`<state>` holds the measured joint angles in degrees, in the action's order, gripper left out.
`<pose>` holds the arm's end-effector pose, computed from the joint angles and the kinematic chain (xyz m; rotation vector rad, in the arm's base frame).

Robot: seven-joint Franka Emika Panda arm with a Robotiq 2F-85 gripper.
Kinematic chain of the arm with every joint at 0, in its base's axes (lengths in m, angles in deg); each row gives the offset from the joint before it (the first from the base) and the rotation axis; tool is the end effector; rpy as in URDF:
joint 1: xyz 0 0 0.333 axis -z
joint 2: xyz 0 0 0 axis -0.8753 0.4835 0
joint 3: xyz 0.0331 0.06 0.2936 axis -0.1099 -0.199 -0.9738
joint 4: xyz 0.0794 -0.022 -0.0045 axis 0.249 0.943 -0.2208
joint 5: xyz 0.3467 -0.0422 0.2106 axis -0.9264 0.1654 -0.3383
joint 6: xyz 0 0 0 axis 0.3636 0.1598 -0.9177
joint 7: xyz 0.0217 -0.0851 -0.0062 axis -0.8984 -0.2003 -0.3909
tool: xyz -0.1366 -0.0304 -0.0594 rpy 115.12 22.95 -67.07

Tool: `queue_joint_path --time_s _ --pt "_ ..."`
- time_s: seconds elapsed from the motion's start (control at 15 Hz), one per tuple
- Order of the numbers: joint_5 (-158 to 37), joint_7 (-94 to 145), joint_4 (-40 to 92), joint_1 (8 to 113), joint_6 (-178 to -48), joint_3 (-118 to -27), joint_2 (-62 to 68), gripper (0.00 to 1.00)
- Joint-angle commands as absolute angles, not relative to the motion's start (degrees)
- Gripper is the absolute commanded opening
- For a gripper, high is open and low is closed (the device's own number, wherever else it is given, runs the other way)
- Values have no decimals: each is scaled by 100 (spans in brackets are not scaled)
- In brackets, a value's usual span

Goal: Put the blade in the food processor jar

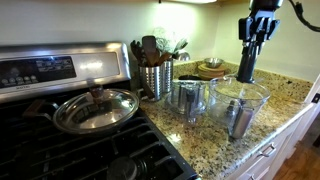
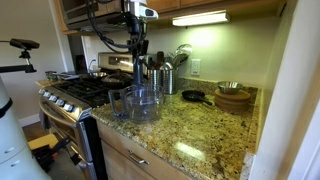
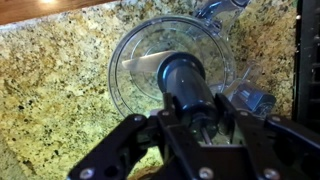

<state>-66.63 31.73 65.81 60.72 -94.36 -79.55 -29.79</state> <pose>0.4752 0.0357 0.3946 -3.1022 0.2392 0.0057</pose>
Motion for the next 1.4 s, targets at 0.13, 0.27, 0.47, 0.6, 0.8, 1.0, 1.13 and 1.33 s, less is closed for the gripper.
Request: queue_joint_path --time_s 0.13,0.27,0.47,0.6,0.8,1.0,1.13,1.33 --pt "-6854 2985 6798 6012 -10042 -7900 -2722 19" --pt "-6842 2961 6812 6020 -10217 -7903 -2567 19" --pt "-6770 2964 6827 6038 -10369 -7900 -2396 19" --pt "-6770 2949 6821 6048 -10460 -7880 -2296 19" --pt "-6725 2944 6826 6072 -10626 -7842 -2146 19" --pt "-6716 2938 6823 6091 -10703 -7789 -2027 19" --pt "-6718 2928 6823 6098 -10743 -7753 -1951 19" --pt "-6737 2922 6814 6117 -10772 -7711 -1843 19"
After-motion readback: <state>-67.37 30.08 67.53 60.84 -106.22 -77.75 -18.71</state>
